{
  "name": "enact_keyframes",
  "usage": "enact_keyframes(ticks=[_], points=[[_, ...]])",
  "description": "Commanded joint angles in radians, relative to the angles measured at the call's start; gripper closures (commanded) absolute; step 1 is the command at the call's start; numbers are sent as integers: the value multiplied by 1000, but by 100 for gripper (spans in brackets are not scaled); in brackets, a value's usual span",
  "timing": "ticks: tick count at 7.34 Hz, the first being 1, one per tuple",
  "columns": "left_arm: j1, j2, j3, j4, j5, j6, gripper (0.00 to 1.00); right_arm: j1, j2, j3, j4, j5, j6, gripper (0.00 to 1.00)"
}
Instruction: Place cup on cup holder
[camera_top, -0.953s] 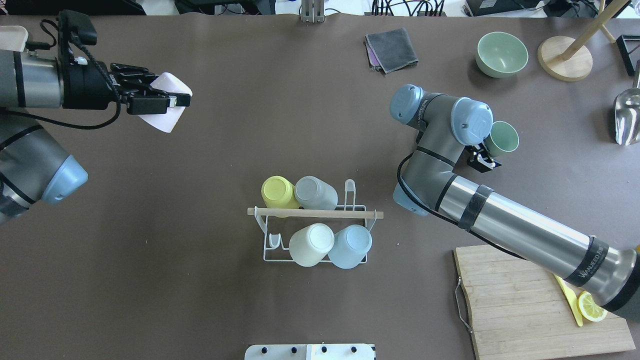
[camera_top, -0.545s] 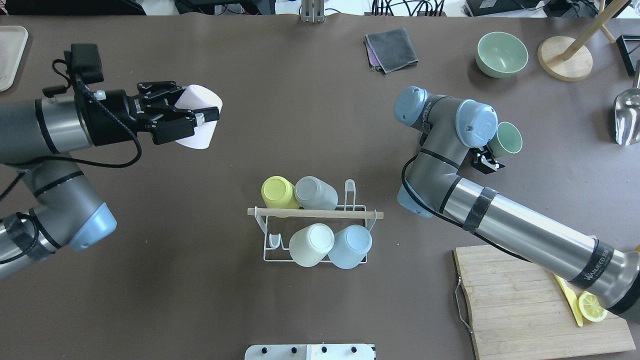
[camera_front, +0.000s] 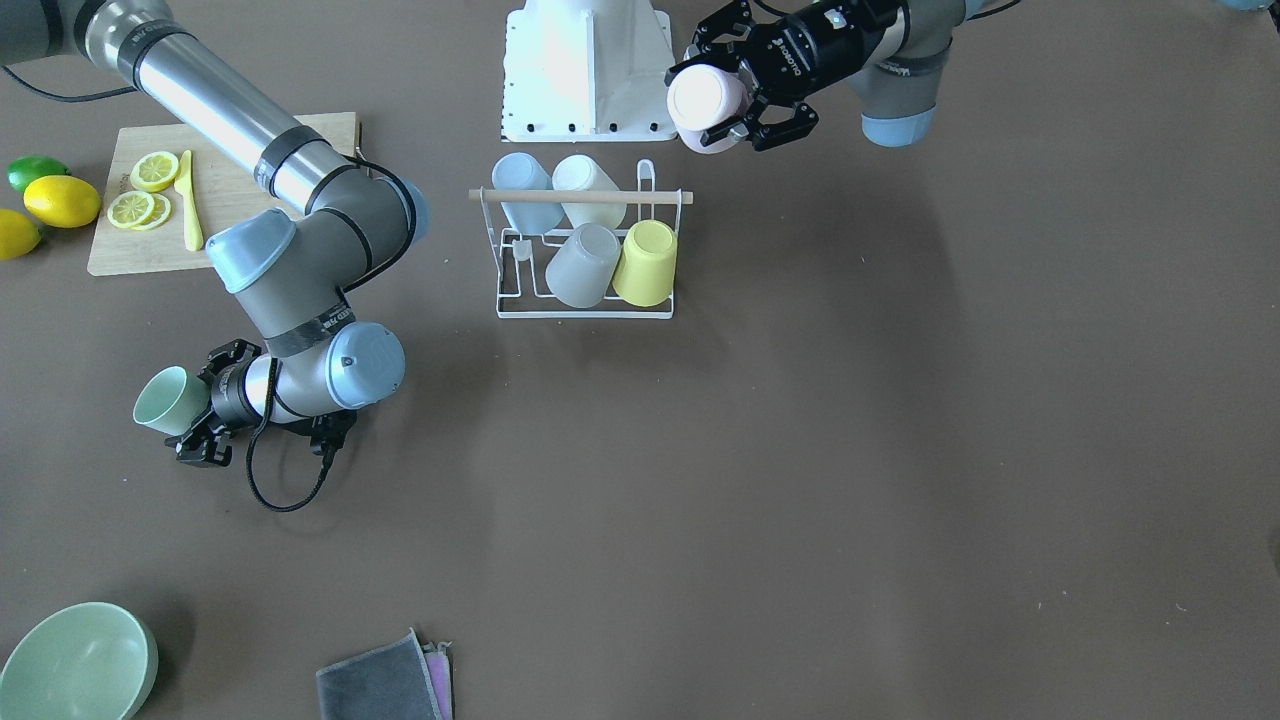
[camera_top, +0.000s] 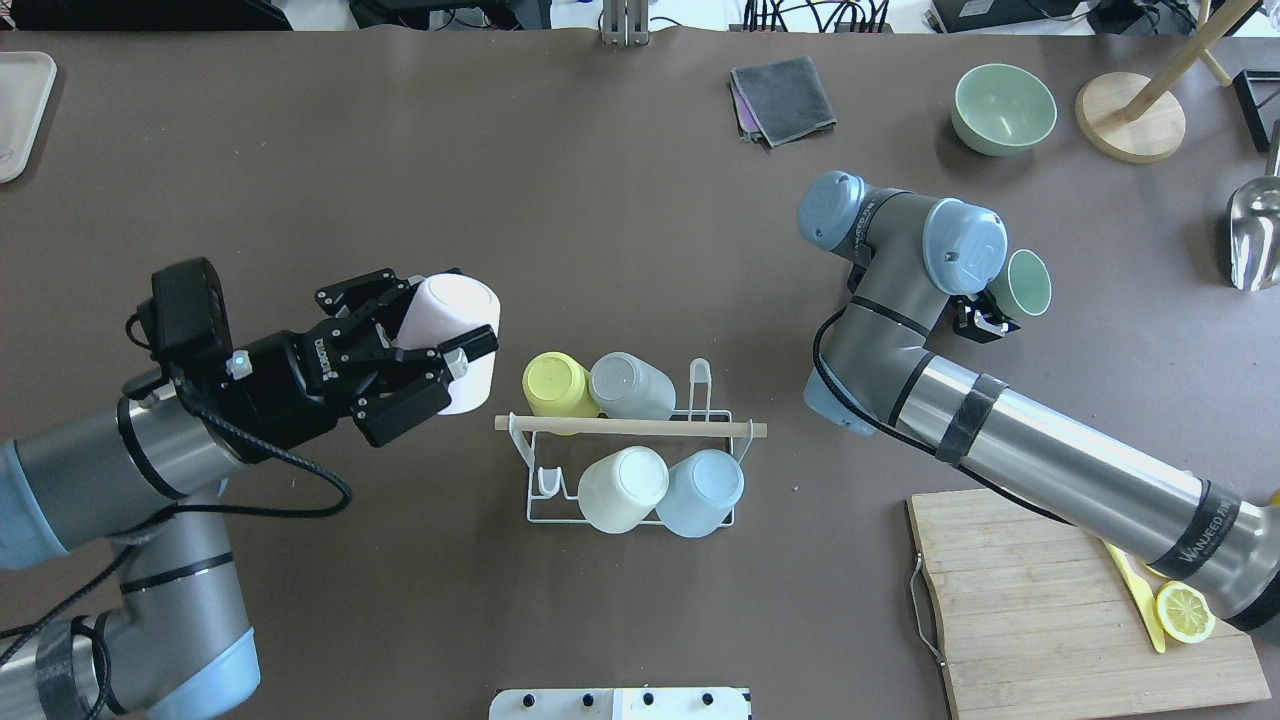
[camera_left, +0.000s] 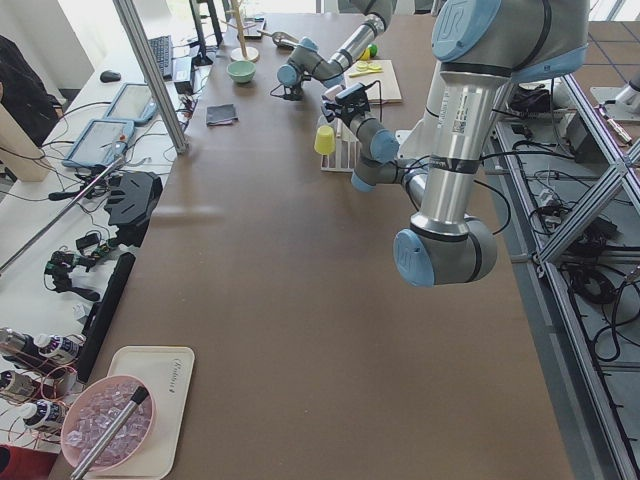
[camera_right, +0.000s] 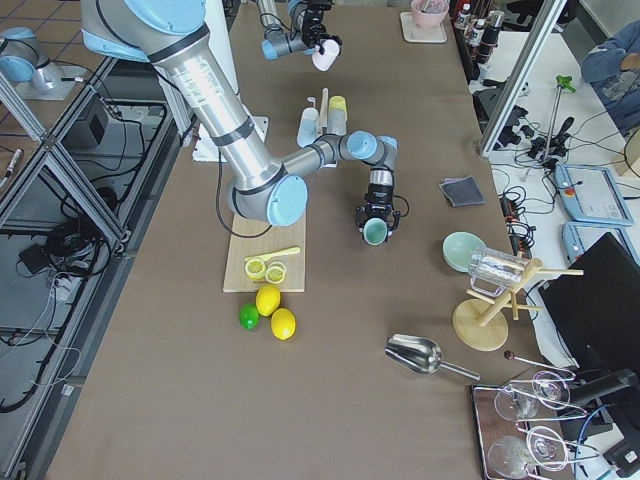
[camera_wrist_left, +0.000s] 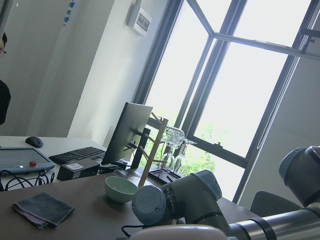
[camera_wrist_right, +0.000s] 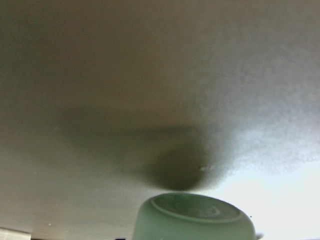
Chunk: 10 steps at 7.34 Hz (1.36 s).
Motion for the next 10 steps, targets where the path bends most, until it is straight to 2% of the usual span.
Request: enact_keyframes(ticks=[1,2,4,7,9,10], points=[[143,-25,18,-4,130,150,100,15,-14,19,0,0,-9,77],[147,-56,67,-5,132,156,100,36,-15,34,0,1,-23,77],[148,-96,103,-4,133,155,100,93,-15,80,0,4,-116,82],[148,-97,133,-7,133,155,100,164,-148,357,0,48,-129,99],[148,-100,164,-19,133,153,100,202,-178,457,8,125,-126,100],[148,-105,166,-18,133,155,100,230,-179,486,67,183,-123,100]])
